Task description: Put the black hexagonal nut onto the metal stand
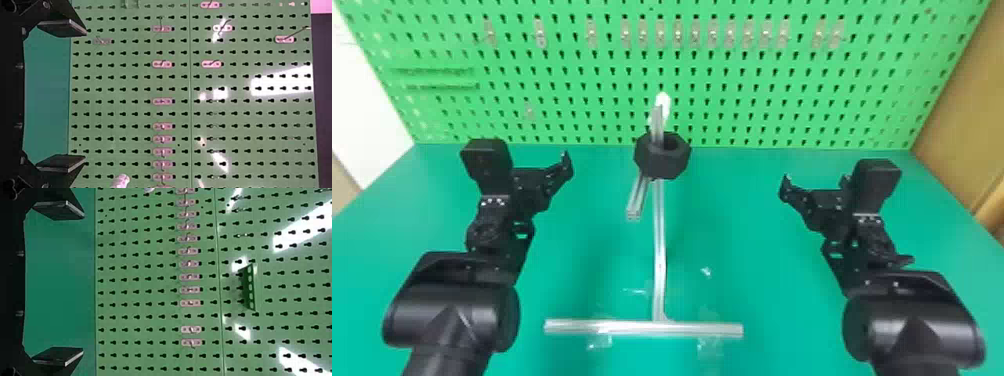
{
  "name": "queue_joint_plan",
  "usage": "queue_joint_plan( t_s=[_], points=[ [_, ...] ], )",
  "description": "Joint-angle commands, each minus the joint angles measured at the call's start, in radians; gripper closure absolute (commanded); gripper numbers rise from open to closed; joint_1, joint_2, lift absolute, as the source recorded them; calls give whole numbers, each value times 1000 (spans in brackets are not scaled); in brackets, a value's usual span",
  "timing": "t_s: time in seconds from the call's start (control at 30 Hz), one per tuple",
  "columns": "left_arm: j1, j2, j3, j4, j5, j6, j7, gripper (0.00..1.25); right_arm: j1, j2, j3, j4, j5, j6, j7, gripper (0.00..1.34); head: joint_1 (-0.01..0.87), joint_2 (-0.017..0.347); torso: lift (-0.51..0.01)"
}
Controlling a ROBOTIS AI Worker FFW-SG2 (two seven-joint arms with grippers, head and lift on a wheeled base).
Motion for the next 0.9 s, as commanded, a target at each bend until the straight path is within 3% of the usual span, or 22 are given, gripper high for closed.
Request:
queue_joint_plan(
  t_s=[0.0, 0.87],
  points=[
    [-5, -7, -5, 5, -8, -11, 0, 147, 8, 0, 2, -12, 3, 17, -4, 90, 693, 81, -1],
    [-4, -19, 0, 7, -22, -16, 0, 147, 6, -6, 9, -23, 3, 48, -11, 93, 693, 81, -1]
  ],
)
